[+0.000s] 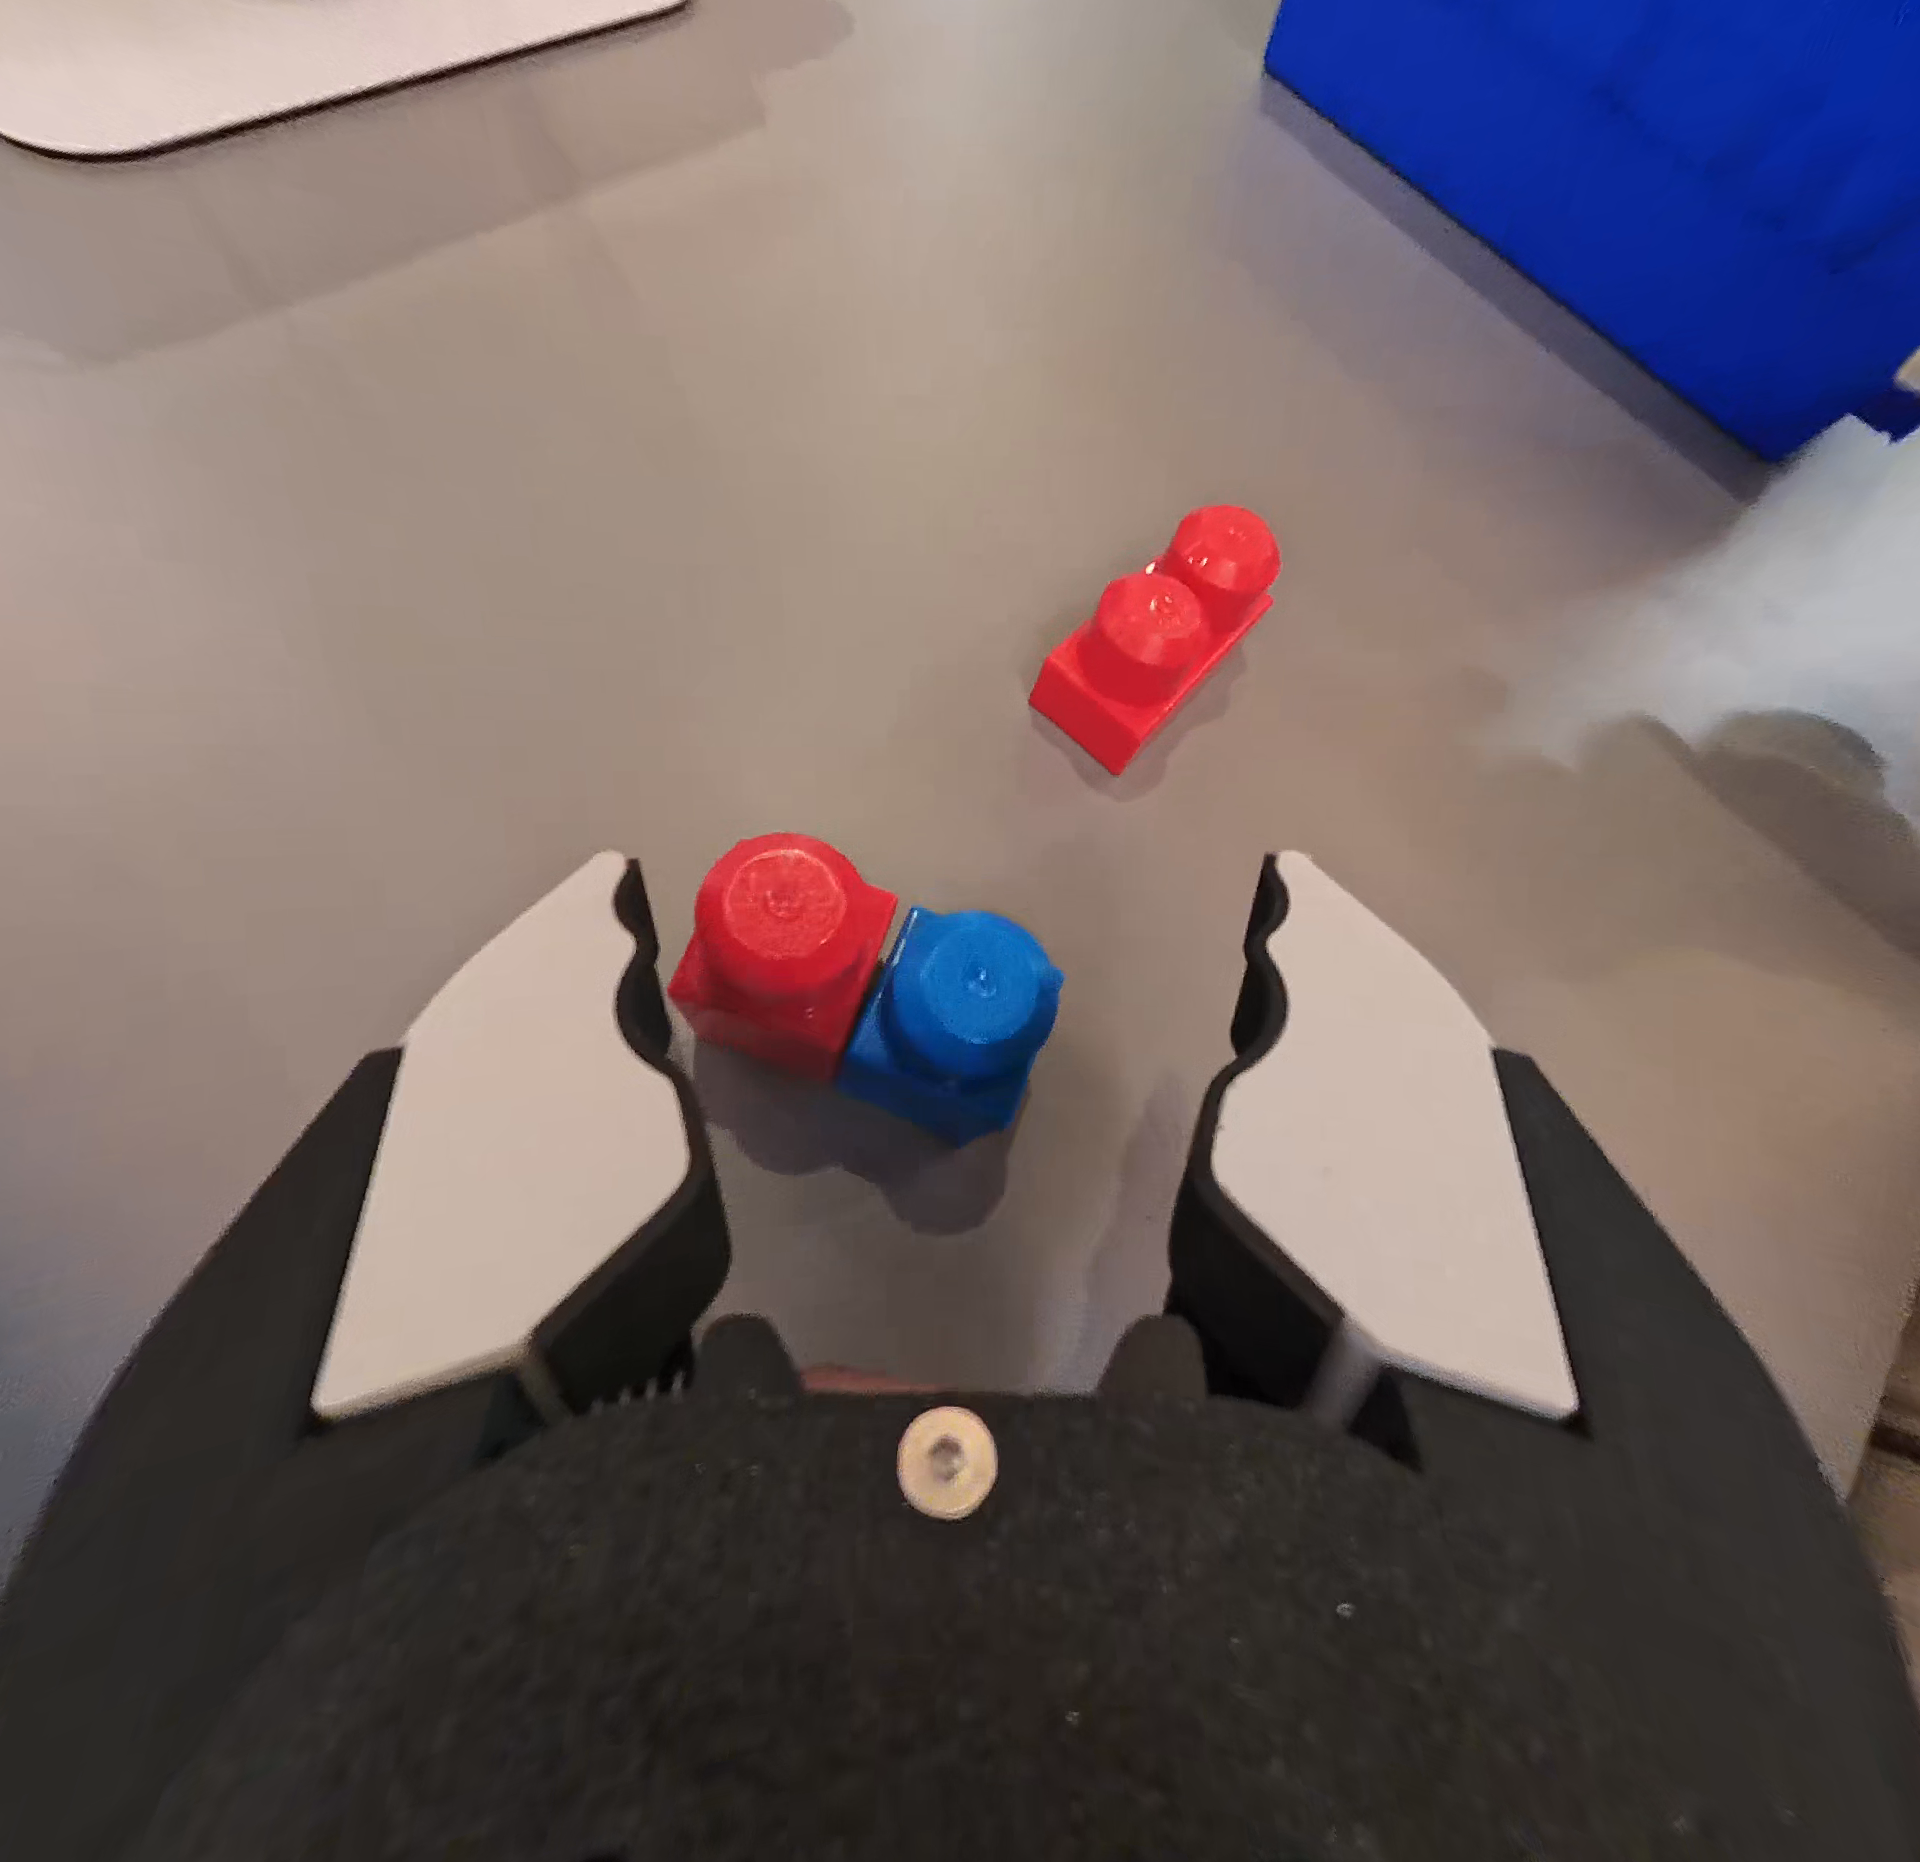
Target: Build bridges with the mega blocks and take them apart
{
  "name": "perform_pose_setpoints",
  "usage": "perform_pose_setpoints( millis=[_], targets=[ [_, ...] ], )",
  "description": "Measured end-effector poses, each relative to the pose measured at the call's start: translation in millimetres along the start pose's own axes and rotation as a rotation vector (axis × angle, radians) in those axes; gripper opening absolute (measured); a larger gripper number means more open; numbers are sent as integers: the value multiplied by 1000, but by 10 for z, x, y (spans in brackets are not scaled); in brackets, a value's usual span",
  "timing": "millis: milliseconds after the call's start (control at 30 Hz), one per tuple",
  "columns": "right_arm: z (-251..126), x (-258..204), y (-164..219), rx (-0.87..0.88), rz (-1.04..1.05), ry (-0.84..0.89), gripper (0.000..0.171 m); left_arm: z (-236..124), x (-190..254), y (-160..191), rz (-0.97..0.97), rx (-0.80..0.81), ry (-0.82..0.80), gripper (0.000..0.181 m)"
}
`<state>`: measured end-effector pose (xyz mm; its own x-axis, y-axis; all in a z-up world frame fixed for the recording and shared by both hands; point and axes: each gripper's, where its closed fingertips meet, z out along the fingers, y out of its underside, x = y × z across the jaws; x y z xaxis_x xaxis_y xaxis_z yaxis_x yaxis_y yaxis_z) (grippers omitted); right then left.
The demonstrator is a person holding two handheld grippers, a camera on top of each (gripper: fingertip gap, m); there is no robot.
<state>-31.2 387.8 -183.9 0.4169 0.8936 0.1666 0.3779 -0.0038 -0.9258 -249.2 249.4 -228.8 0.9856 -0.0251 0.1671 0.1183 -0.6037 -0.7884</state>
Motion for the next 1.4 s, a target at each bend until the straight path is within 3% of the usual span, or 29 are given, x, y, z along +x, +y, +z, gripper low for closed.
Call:
perform_pose_setpoints(
  millis=[367, 600, 867, 967, 1100, 1400],
  targets=[
    [11, 6, -11, -6, -7, 3, 51, 32, 85, 12, 54, -17, 54, 102],
    [37, -19, -3, -13, -8, -2, 51, -90, 16, -9, 79, -10, -16, 102],
    [140, -173, 35, -46, -26, -41, 51, -622, 364, 109, 112, 246, -95, 95],
    [170, -249, 72, -63, -32, -65, 52, -672, 324, 271, 8, 304, -163, 92],
    [174, -396, 111, -98, -44, -112, 55, -913, 226, 204, -117, 426, -219, 91],
    [10, -618, 37, -73, -45, -114, 66, -1164, 176, 316, -178, 502, -246, 86]
  ],
)
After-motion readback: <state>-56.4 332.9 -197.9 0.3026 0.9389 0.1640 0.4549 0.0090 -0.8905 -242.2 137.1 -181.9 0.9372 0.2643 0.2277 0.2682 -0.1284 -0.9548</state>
